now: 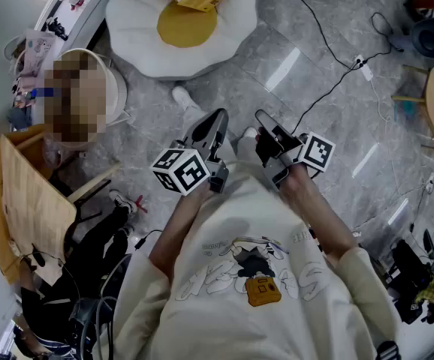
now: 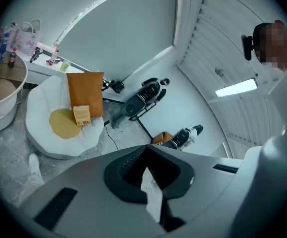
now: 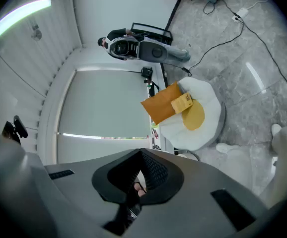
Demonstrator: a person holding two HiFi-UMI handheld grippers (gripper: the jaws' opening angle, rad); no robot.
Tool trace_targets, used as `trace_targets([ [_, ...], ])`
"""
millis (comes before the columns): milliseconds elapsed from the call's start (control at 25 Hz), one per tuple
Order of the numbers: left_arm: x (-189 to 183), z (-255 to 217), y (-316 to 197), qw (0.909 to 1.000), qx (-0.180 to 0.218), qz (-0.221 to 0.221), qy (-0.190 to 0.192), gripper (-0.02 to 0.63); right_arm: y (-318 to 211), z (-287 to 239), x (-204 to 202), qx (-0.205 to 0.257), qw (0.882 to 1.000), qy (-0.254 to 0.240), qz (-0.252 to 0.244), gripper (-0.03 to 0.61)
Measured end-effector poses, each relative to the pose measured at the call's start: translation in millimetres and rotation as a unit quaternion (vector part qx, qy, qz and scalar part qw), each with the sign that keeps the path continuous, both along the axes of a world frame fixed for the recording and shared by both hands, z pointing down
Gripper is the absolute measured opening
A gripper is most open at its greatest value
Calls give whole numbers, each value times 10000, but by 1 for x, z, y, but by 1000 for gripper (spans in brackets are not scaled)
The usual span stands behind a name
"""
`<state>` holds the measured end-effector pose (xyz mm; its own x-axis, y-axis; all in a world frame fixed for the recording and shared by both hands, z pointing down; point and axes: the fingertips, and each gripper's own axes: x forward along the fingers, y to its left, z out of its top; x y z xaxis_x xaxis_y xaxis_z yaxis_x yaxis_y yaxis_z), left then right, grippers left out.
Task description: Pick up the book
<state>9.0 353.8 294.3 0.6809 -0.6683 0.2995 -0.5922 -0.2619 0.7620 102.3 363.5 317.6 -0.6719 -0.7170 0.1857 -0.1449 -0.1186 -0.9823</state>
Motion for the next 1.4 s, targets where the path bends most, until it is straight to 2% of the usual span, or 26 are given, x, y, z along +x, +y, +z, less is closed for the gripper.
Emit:
trace_targets([
  [120,10,-13,31,9989,140,264,-352,6,32,-5,8,-28,9999,-22,-111,23],
  [280,22,-23,79,9979,266,358,-477,6,79,-20,0,263,9992,-5,-309,23],
  [400,19,-30,90,9962,404,426,-651,6,90,-27,-10,484,9978,116,-439,23],
  [520,15,-36,95,9959,401,423,-698,6,94,-33,-13,396,9986,-262,-253,23],
  [600,17,-37,96,9954,427,415,-745,6,95,-33,-8,373,9986,-326,-206,23],
  [960,37,-44,99,9937,538,93,-984,6,96,-19,48,197,9998,53,57,23],
  [1080,50,-37,112,9945,435,1,-952,6,106,-12,69,148,9996,221,59,23],
  [1160,55,-32,119,9954,303,-104,-902,6,116,-2,84,-58,9994,312,132,23],
  [1240,56,-33,115,9956,253,-285,-856,6,119,7,98,-292,9987,316,268,23],
  [1400,65,-33,96,9949,215,-407,-897,6,105,10,116,-353,9982,251,406,23],
])
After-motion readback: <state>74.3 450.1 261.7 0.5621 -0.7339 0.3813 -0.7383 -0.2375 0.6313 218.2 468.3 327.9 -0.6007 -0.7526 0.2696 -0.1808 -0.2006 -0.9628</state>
